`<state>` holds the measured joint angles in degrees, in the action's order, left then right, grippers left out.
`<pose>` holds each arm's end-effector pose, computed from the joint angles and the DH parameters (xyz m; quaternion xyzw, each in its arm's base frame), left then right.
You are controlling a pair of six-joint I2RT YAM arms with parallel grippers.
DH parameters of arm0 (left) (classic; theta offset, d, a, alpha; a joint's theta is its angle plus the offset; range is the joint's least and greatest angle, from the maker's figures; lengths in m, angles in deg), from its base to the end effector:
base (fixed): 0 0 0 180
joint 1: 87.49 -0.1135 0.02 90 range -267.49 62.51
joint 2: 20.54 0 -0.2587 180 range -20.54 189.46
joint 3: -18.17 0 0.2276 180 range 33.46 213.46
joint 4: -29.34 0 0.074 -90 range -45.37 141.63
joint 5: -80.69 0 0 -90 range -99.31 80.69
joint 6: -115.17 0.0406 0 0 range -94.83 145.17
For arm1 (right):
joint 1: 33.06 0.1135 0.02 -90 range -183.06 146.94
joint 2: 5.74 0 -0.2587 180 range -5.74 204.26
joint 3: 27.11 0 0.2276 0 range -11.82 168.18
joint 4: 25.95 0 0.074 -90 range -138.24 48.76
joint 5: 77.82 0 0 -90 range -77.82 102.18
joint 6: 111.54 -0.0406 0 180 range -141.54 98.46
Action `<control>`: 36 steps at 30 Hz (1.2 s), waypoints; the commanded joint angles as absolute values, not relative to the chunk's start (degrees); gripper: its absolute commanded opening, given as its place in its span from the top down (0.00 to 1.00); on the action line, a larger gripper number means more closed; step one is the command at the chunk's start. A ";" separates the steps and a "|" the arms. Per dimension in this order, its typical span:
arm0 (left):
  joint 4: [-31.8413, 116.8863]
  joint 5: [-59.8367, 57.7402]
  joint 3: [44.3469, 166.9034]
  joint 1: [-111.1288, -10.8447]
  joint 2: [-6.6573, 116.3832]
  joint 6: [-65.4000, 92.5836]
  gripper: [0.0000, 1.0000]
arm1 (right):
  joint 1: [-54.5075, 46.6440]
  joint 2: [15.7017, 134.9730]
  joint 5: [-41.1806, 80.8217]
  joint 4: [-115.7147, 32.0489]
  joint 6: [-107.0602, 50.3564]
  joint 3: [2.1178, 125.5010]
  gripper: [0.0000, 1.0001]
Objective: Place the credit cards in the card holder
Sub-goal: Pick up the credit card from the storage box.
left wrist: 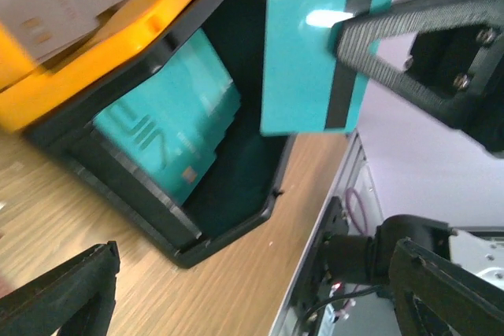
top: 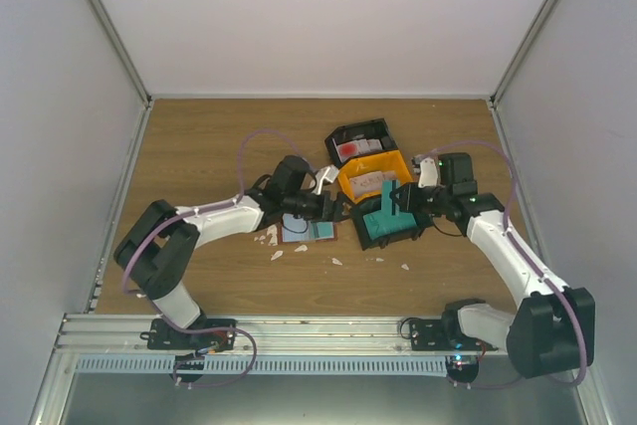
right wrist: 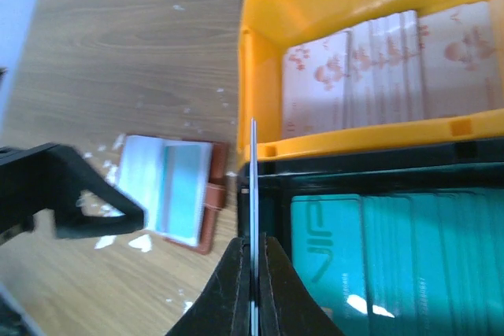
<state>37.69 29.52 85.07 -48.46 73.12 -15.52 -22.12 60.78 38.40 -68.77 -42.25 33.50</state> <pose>0.2373 -0.2252 0.2084 0.1411 0.8391 -0.5050 0.1446 0.2088 0.0586 0.2443 -0.0020 0.9149 0.2978 0.2723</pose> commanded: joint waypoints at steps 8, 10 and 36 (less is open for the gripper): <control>31.00 36.67 99.29 -46.08 84.35 -15.90 0.08 | -30.37 57.36 66.27 -58.05 -43.06 28.28 0.95; 31.08 37.65 100.56 -45.77 85.87 -16.38 0.14 | -31.02 56.78 68.84 -55.95 -44.59 27.20 0.95; 18.62 48.38 99.54 -45.29 84.10 -23.69 1.00 | -36.48 53.61 78.13 -43.94 -58.54 22.19 0.76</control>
